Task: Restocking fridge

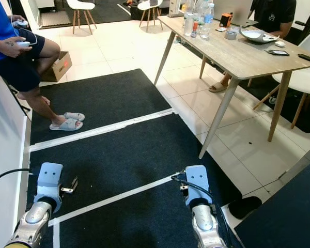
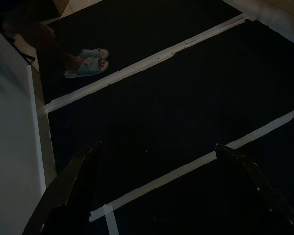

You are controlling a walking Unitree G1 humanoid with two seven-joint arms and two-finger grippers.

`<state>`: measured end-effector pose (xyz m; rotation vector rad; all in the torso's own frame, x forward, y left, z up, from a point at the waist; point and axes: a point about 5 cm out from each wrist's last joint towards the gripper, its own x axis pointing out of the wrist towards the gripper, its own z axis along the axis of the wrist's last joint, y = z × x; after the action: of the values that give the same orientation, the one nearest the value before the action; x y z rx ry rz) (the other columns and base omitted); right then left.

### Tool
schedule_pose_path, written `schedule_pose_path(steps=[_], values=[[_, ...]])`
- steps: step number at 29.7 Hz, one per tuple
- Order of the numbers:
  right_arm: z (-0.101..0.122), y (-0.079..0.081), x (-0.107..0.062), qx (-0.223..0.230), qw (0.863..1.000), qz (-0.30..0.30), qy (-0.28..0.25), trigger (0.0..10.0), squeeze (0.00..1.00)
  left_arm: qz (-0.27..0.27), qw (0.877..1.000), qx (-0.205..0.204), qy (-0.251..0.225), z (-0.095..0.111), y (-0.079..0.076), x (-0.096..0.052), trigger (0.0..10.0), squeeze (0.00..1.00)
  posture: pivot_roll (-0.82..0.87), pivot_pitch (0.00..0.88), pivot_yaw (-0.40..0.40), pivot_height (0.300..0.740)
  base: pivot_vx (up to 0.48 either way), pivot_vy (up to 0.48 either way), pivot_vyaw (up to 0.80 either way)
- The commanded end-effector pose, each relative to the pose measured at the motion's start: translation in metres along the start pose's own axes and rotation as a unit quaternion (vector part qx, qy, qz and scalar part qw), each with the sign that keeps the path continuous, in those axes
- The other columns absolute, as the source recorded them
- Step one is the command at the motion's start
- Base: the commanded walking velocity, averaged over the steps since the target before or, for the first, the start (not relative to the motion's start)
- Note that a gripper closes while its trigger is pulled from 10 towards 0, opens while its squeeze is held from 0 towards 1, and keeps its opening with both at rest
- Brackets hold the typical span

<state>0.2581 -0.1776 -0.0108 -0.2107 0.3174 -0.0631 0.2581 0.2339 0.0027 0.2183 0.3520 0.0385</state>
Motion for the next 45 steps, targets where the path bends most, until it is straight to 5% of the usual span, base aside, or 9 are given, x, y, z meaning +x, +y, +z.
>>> schedule_pose_path(steps=[1,45], values=[[0.001,0.001,-0.001,0.003,1.000,0.000,-0.006,10.0,0.10,-0.002,1.000,-0.009,-0.001,0.000,-0.005,0.000,10.0,0.00,0.04,0.000,-0.013,0.740,0.000,0.000,0.00],[0.006,0.003,-0.002,0.004,1.000,0.004,-0.021,10.0,0.10,0.015,0.999,-0.018,-0.023,0.010,0.006,0.002,10.0,0.00,0.02,0.000,-0.022,0.740,0.042,0.000,0.00]])
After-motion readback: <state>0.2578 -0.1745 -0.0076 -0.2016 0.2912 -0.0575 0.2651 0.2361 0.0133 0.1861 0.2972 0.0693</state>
